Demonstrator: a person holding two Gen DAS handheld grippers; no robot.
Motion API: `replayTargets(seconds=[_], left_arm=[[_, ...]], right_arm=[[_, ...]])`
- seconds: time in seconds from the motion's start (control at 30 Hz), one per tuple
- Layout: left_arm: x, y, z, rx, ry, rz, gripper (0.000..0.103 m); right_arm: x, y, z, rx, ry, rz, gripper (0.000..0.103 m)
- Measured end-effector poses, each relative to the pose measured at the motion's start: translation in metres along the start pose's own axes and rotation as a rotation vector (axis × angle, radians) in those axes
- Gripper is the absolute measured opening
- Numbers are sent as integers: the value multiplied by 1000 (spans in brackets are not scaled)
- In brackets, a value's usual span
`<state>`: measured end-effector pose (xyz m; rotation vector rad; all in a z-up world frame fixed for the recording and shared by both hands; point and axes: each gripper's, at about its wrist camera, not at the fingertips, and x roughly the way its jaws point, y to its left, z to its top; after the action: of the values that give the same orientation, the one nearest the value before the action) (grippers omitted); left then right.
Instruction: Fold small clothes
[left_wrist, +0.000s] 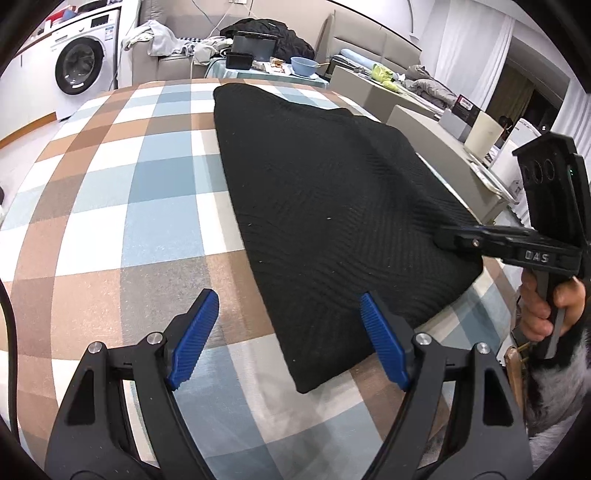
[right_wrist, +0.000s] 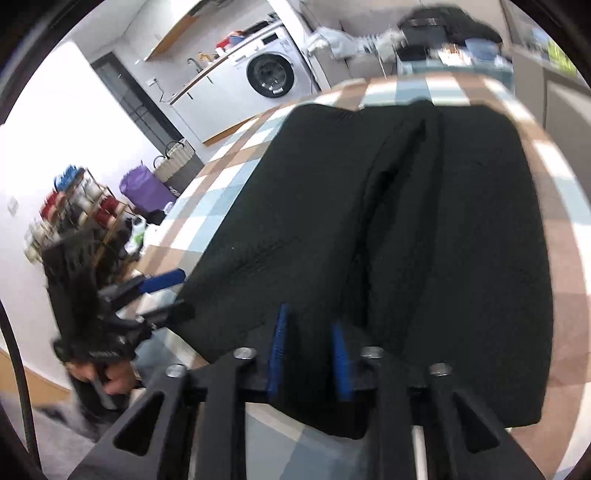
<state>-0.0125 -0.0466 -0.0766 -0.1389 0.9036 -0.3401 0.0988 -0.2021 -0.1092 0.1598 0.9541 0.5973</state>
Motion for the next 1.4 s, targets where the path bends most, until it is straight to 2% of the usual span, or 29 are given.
replayTargets(seconds=[0.07, 0.1, 0.13, 0.2, 0.23, 0.27, 0.33, 0.37, 0.4, 0.47, 0.6, 0.67, 0.73, 0.77, 0.8, 0.87, 0.93, 0.97, 1.03, 1.1, 1.17, 1.2, 1.33, 1.37, 1.4], left_arm=[[-4, -1, 0, 0, -12, 1, 77], [-6, -2, 1, 1, -19, 1, 77], [-7, -2, 1, 1, -19, 1, 77], [-6, -4, 0, 9, -7, 4, 77], [-5, -5, -1, 17, -1, 10, 77], [-5, -5, -1, 20, 0, 14, 77], [-5, -6, -2, 24, 0, 14, 77], [-5, -6, -1, 23, -1, 10, 77], [-5, -6, 0, 18, -6, 4, 77], [-4, -3, 2, 9, -10, -4, 77], [-3, 4, 5, -19, -12, 6, 77], [-3, 6, 6, -25, -15, 4, 77], [-3, 8, 7, -28, -20, 8, 77], [-2, 9, 8, -29, -20, 9, 77], [-1, 11, 9, -34, -18, 10, 77], [1, 13, 11, -43, -15, 8, 77], [1, 15, 12, -49, -19, 18, 77], [2, 16, 13, -51, -22, 16, 77], [2, 16, 13, -57, -22, 8, 77], [5, 16, 12, -55, -12, 15, 77], [6, 14, 11, -49, -5, 18, 77], [7, 13, 10, -47, -3, 12, 77], [9, 7, 8, -26, 11, -9, 77], [10, 6, 8, -22, 16, -16, 77], [10, 3, 7, -13, 22, -23, 77]], right_arm=[[-16, 4, 9, -19, -84, 39, 7], [-19, 4, 14, -29, -88, 23, 7], [-17, 4, 17, -37, -80, 3, 7], [-3, -3, 15, -38, -1, -66, 7], [6, -6, 11, -42, 61, -75, 7], [9, -8, 8, -37, 68, -83, 8], [3, -12, 11, -19, 23, -41, 16], [0, -15, 15, 3, 3, -37, 24], [-1, -20, 20, 28, -18, -41, 42], [2, -40, 40, 116, -70, -48, 53], [34, -74, 76, 257, -56, -76, 53], [53, -88, 88, 318, -36, -53, 52], [63, -90, 98, 325, -49, -16, 52], [70, -87, 106, 300, -53, -27, 43], [71, -87, 110, 287, -49, -42, 25], [75, -74, 120, 216, -50, -51, 10], [61, -59, 127, 134, -143, -35, 8], [58, -57, 130, 121, -164, -67, 7], [65, -62, 135, 139, -140, -147, 8], [79, -74, 134, 177, -48, -194, 12], [77, -81, 117, 219, -2, -123, 18], [72, -84, 108, 227, 9, -93, 25], [51, -77, 60, 280, 44, 77, 36], [45, -71, 45, 289, 59, 117, 41], [41, -69, 39, 280, 68, 125, 42]])
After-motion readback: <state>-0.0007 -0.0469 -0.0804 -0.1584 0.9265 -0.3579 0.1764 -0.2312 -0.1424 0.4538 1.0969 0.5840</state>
